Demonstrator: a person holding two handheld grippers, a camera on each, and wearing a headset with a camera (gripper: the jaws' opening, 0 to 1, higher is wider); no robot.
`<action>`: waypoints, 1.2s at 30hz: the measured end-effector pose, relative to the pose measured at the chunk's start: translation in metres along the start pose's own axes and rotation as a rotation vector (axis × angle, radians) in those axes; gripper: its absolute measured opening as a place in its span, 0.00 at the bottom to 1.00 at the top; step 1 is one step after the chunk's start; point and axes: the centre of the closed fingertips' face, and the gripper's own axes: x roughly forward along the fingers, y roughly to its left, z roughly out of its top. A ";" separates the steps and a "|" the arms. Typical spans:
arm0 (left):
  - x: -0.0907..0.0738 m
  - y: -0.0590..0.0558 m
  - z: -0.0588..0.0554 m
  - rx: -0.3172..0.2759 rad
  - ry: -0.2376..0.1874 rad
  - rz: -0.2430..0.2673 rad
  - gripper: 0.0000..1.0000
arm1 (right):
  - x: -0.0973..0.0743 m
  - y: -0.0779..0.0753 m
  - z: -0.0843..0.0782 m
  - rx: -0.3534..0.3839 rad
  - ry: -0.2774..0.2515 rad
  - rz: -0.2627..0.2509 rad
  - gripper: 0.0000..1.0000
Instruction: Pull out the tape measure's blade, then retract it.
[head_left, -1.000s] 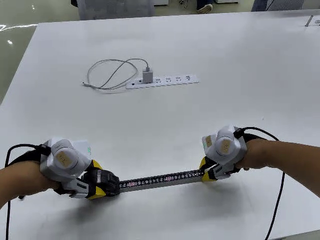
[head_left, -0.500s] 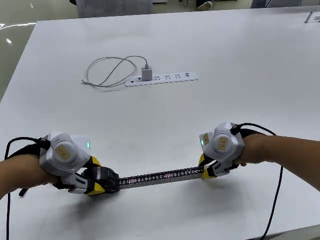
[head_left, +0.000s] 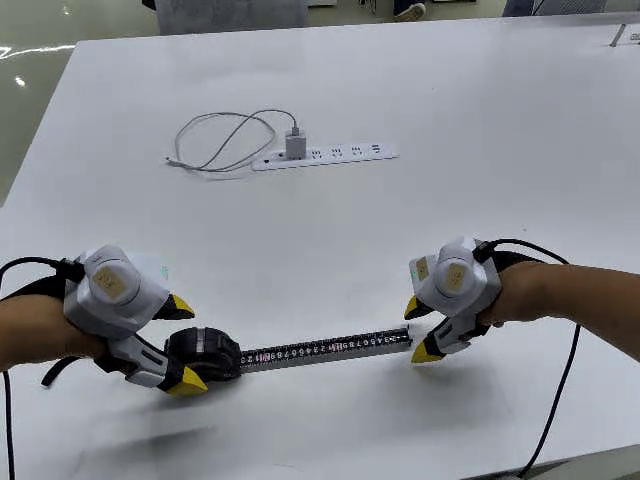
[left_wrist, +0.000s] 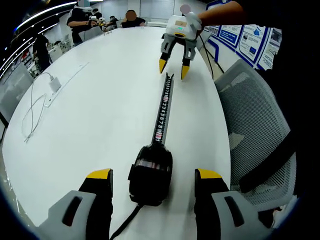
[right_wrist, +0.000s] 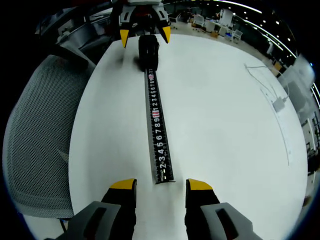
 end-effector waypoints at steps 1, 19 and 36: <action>0.000 0.000 0.000 -0.008 0.000 -0.001 0.66 | -0.001 -0.001 0.001 0.006 -0.005 -0.006 0.39; -0.010 0.011 -0.001 -0.183 -0.111 0.103 0.98 | -0.029 -0.007 0.003 0.200 -0.158 -0.108 0.56; -0.044 0.031 -0.017 -0.384 -0.294 0.286 0.99 | -0.058 -0.001 -0.019 0.343 -0.257 -0.227 0.74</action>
